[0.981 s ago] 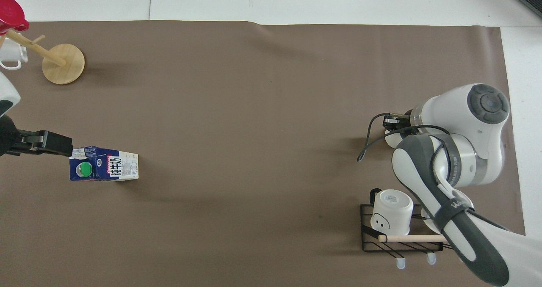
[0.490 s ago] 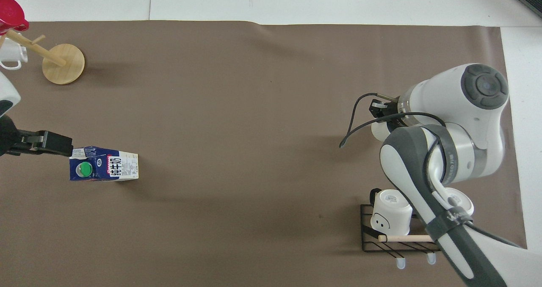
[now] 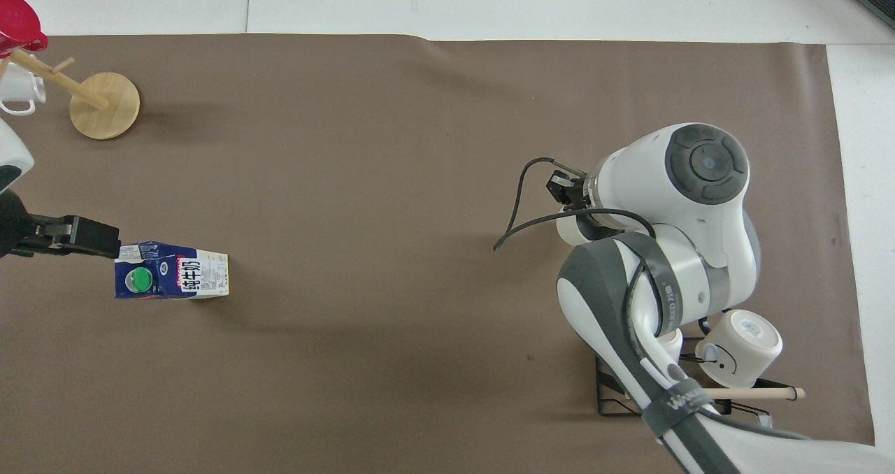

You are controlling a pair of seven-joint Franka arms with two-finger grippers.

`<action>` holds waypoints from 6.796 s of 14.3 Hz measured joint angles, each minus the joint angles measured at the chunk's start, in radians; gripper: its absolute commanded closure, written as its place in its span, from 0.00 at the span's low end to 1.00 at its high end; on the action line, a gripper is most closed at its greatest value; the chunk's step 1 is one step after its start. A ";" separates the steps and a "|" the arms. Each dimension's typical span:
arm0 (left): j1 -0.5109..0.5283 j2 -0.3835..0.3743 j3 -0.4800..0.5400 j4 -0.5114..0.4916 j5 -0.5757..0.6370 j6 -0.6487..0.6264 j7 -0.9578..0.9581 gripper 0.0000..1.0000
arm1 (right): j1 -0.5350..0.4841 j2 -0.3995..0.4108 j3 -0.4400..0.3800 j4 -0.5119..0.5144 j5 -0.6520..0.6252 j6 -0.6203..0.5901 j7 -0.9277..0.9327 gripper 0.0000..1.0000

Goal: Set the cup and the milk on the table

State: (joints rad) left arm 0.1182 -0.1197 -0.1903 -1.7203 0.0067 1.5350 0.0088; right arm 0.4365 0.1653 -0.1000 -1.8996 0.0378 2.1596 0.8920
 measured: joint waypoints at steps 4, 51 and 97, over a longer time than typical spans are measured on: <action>0.000 0.000 0.000 0.000 0.000 0.001 0.000 0.00 | 0.104 0.013 0.001 0.002 0.000 0.003 0.176 1.00; 0.018 -0.007 -0.006 -0.314 -0.001 0.278 0.000 0.00 | 0.283 0.100 -0.002 -0.002 -0.085 0.084 0.236 0.00; -0.206 -0.041 -0.033 -0.301 -0.034 0.327 -0.314 0.49 | -0.400 -0.232 -0.001 0.397 -0.073 -0.688 -0.819 0.00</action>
State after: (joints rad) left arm -0.0877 -0.1610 -0.2233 -2.0210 -0.0272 1.8620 -0.3055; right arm 0.0360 -0.0669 -0.1013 -1.5027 -0.0348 1.4715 0.0731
